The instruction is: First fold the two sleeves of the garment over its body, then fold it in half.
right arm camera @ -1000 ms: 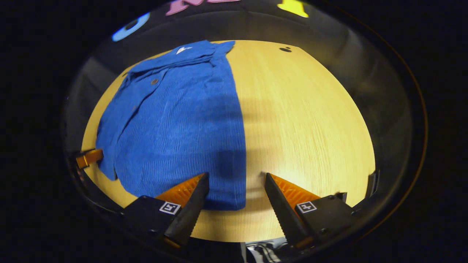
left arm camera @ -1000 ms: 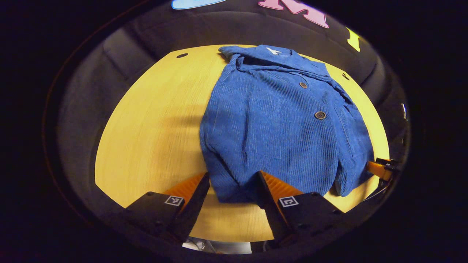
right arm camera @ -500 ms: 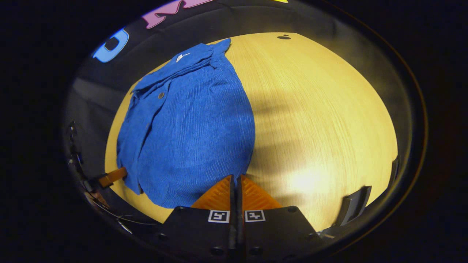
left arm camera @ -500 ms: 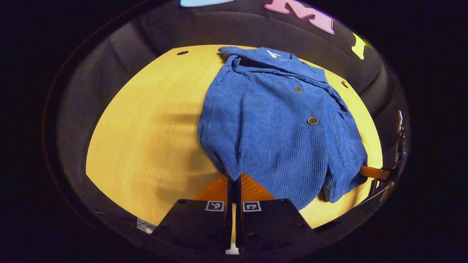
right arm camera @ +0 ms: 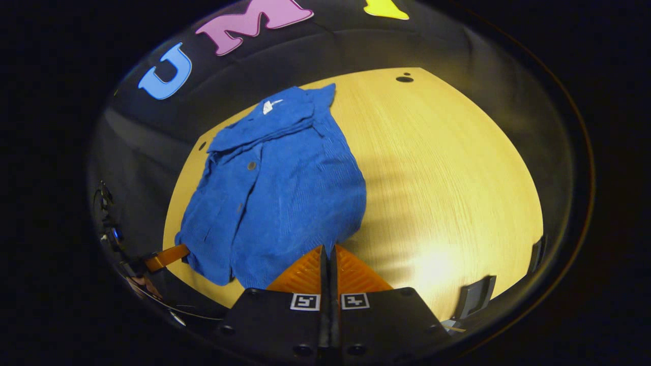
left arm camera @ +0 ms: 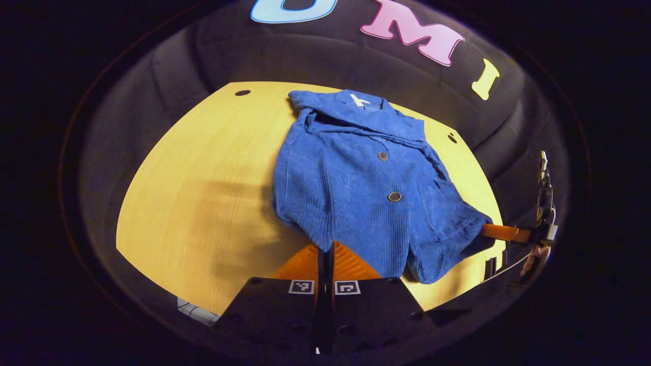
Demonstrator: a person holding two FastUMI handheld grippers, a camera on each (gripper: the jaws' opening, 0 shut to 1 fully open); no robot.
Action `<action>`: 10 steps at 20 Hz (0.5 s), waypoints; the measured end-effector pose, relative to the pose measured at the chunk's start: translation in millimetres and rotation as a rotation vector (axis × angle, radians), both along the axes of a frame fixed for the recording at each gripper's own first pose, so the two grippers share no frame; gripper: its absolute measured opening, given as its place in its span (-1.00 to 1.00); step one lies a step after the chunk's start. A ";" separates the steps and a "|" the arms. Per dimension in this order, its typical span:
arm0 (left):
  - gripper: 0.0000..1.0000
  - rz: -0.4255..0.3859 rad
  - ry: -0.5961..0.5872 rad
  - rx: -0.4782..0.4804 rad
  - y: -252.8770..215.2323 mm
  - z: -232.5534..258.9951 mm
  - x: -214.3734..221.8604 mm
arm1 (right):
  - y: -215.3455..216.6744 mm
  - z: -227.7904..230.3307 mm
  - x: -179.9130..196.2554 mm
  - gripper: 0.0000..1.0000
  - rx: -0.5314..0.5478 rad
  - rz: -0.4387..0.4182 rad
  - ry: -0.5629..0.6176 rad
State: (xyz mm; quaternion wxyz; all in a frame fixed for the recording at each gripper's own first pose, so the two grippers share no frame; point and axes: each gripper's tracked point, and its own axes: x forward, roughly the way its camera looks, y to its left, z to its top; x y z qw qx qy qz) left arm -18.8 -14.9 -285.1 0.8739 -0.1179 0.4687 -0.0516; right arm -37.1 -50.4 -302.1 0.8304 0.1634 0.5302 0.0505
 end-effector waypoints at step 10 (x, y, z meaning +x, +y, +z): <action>-1.00 0.025 -0.165 0.023 31.0 79.5 138.5 | 11.8 65.5 165.3 -0.98 0.028 0.015 -0.210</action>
